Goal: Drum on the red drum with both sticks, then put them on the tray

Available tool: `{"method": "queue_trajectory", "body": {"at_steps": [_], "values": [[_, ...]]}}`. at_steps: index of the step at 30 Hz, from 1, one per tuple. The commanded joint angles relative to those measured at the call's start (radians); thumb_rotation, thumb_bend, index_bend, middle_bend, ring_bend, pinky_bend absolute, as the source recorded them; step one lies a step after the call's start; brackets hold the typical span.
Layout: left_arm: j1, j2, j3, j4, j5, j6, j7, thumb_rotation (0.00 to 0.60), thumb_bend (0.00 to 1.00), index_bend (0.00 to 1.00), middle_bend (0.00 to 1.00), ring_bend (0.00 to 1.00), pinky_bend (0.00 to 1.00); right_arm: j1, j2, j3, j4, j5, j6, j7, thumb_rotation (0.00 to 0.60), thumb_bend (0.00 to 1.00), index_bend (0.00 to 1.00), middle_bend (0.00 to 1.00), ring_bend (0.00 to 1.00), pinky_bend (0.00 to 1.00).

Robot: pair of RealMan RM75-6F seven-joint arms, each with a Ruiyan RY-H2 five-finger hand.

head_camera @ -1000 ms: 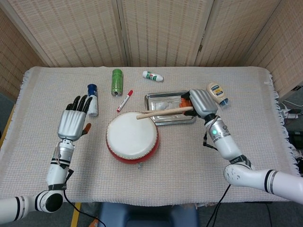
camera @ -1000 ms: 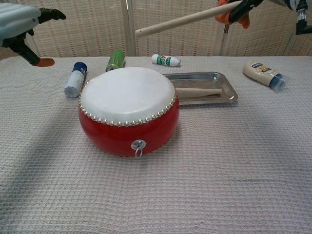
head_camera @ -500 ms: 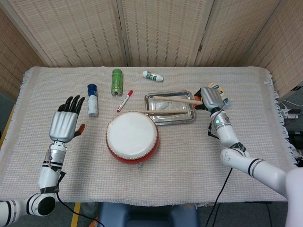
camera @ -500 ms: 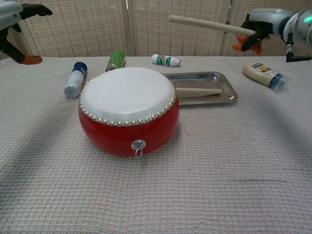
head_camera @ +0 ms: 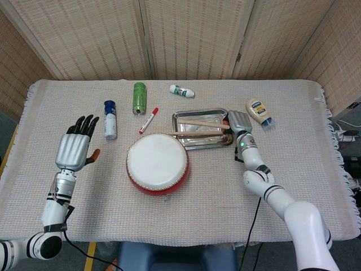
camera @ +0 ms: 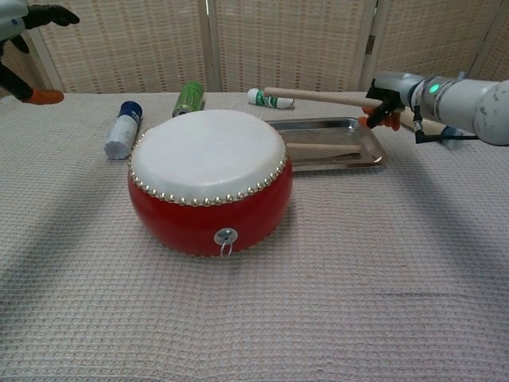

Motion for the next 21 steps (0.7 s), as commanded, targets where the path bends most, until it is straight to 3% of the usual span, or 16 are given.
{"method": "queue_trajectory", "body": {"at_steps": [1,10,15,21], "values": [[0.001,0.003,-0.002,0.001,-0.004,-0.004,-0.004,0.600,0.32,0.00,0.02,0.02,0.23,0.052,-0.086,0.019,0.121,-0.017,-0.069,0.004,0.600,0.44,1.00,0.82,0.73,0.67],[0.011,0.015,-0.001,0.001,-0.002,-0.015,-0.025,0.600,0.32,0.00,0.02,0.02,0.23,0.126,-0.178,0.055,0.286,-0.020,-0.144,-0.054,0.600,0.42,0.98,0.82,0.70,0.67],[0.020,0.022,0.003,0.000,0.012,-0.015,-0.042,0.600,0.32,0.00,0.02,0.02,0.23,0.146,-0.199,0.081,0.325,-0.016,-0.169,-0.082,0.600,0.39,0.83,0.78,0.62,0.61],[0.028,0.027,0.008,0.000,0.027,-0.017,-0.057,0.600,0.32,0.00,0.02,0.01,0.23,0.151,-0.204,0.105,0.344,-0.017,-0.175,-0.103,0.600,0.33,0.56,0.59,0.46,0.51]]}}
